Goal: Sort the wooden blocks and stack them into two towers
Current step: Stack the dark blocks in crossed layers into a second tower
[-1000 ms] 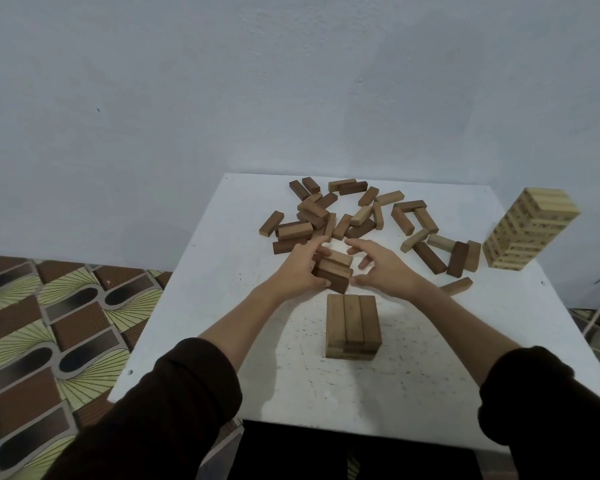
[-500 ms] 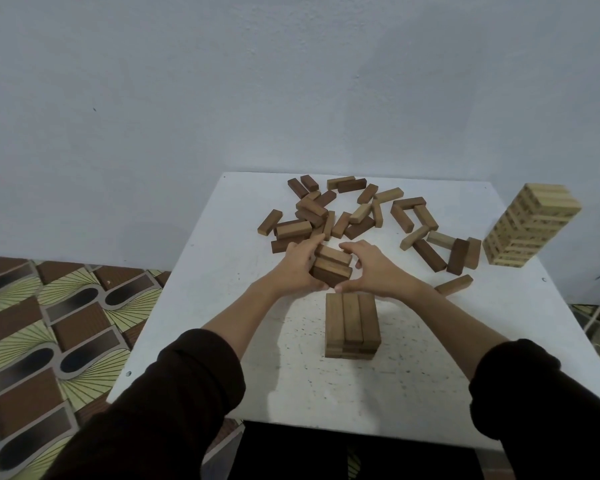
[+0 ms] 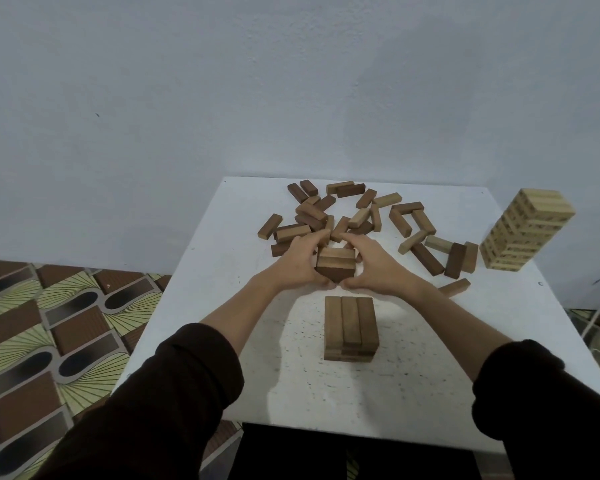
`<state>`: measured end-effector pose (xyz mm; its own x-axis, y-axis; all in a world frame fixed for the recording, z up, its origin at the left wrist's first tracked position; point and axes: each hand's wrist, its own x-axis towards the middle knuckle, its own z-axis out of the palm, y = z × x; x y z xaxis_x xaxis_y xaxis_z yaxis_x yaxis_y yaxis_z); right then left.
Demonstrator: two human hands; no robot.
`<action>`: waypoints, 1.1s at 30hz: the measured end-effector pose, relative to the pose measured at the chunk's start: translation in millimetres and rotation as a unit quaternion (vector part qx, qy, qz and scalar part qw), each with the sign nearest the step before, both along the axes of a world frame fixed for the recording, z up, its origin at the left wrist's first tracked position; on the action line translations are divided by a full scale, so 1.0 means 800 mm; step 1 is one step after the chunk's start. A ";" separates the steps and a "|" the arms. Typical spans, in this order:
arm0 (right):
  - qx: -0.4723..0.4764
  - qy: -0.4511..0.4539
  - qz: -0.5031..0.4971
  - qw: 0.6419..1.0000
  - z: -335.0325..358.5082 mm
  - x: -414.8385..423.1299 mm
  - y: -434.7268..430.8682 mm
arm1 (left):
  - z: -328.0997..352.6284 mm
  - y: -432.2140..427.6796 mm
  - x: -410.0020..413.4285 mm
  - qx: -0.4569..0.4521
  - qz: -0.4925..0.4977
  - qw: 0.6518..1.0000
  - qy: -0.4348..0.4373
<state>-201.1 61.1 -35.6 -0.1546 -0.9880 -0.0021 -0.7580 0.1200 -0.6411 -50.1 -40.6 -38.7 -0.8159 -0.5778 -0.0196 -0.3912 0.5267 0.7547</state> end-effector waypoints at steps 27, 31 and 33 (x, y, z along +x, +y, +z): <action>0.002 -0.028 0.023 0.999 0.032 0.038 0.119 | 0.028 0.106 0.062 0.030 -0.047 0.998 0.013; 0.002 -0.024 0.038 0.999 0.031 0.039 0.122 | 0.029 0.110 0.065 0.035 -0.049 0.998 0.012; 0.004 -0.015 0.045 0.999 0.031 0.041 0.123 | 0.030 0.111 0.065 0.031 -0.048 0.998 0.010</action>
<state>-168.5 159.8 -11.1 -0.0644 -0.9978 -0.0126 -0.7467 0.0566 -0.6627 2.2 48.5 -14.9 -0.8681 -0.4951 -0.0361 -0.3253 0.5125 0.7947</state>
